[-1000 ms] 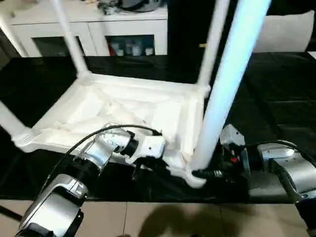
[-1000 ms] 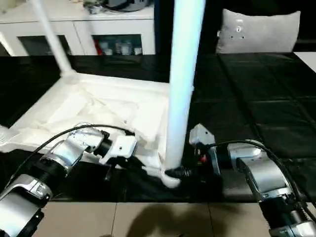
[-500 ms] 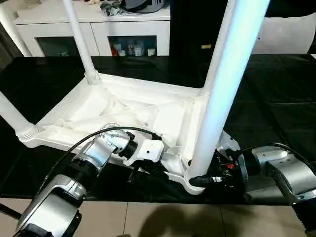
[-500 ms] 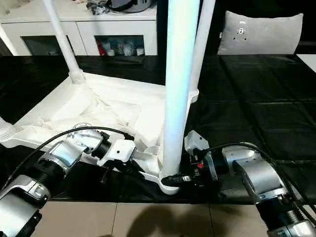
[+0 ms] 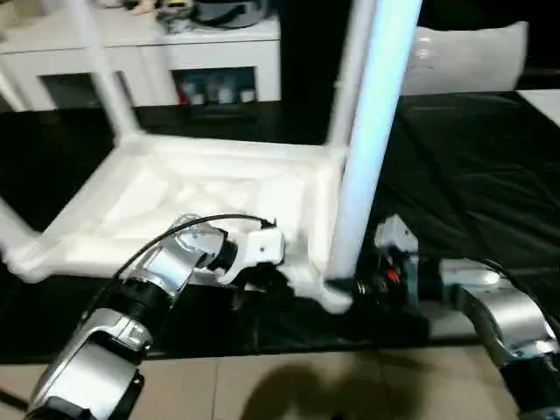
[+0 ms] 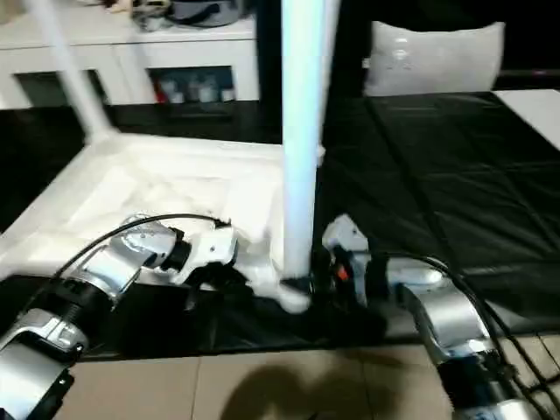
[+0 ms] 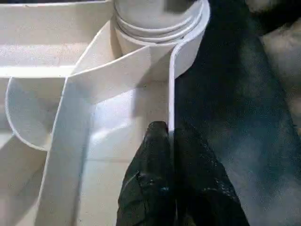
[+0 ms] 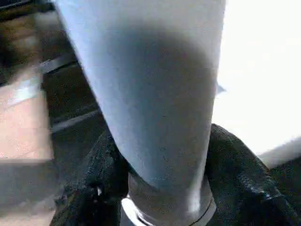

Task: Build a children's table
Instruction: Rotate leg to tighten

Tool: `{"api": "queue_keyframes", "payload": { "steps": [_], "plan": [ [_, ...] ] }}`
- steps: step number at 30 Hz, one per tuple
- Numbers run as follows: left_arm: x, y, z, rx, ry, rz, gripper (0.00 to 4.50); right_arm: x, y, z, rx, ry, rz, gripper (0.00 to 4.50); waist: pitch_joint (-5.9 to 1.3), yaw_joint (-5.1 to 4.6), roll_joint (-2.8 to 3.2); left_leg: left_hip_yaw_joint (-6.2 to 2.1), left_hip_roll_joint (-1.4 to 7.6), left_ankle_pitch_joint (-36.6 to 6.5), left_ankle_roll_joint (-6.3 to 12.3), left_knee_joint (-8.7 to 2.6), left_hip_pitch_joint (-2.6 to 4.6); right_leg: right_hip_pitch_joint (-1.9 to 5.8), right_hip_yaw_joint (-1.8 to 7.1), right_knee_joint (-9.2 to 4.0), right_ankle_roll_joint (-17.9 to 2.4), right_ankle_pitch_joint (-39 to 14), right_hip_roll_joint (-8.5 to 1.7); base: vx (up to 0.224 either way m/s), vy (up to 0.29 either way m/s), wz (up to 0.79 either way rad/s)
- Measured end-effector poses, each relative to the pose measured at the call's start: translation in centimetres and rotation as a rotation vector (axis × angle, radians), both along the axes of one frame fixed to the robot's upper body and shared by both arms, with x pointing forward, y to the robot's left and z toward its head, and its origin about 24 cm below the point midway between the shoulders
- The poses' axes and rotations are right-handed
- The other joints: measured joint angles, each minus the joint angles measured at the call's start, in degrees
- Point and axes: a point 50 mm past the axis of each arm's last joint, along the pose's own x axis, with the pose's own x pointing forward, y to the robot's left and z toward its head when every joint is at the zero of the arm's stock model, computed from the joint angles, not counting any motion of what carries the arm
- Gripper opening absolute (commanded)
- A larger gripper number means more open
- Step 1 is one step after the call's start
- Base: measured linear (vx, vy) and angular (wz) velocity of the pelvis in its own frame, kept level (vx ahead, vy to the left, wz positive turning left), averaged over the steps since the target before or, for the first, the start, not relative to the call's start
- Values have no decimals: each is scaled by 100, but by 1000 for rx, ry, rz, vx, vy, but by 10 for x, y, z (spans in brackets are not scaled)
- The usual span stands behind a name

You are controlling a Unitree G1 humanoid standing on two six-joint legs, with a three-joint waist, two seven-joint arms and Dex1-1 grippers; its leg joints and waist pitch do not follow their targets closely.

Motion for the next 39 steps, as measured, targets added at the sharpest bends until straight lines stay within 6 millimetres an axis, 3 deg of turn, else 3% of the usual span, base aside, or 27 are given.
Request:
{"api": "queue_keyframes", "payload": {
  "steps": [5,8,10,18,23,29,32,36,39],
  "plan": [
    [5,-27,-4,-59,-31,205,0,20,9,-3,-55,-72,-324,205,-7,-191,-12,-11,-4,0,0,-5,-7,6,-12,-19,1,0,0,0,0,0],
    [6,-35,-5,-69,-46,258,0,24,12,-4,-84,-114,-400,205,-19,-199,4,-14,-9,-1,1,-16,-9,8,-11,-20,1,0,-2,0,0,0],
    [7,-36,-5,-69,-48,267,0,24,13,-5,-82,-121,-412,253,-21,-198,8,-16,-9,-1,1,-23,-9,8,-12,-20,1,0,-2,0,0,0],
    [7,-38,-3,-66,-74,253,0,22,10,-6,-62,-126,-412,301,-21,-186,8,-19,-11,-2,3,-30,-20,10,-10,-30,1,0,-2,0,0,0],
    [6,-31,-2,-45,-109,189,0,15,-5,-5,-68,-137,-282,354,-20,-151,8,-22,-10,-2,3,-52,-21,5,-12,-22,3,2,-1,0,0,0],
    [4,-11,0,-14,-132,66,0,-2,-30,5,-136,-115,-4,358,-13,-15,-5,-24,13,-2,3,-69,-22,-6,-11,-14,4,-3,33,0,0,0],
    [3,4,2,27,-134,-6,0,-14,-32,3,-116,-51,150,358,-12,6,-6,-25,18,-2,2,-68,-20,-6,-7,-14,1,-3,43,0,0,0],
    [0,10,3,40,-120,-89,0,-19,-35,4,-115,-15,242,358,-9,51,-12,-20,17,-2,1,-66,-20,-6,6,-14,-1,-1,41,0,0,0],
    [-8,14,4,43,-90,-210,0,-23,-39,6,-116,21,336,358,-7,142,-16,-19,19,-2,2,-67,-19,-7,6,-10,-22,7,41,0,0,0]
  ]
}}
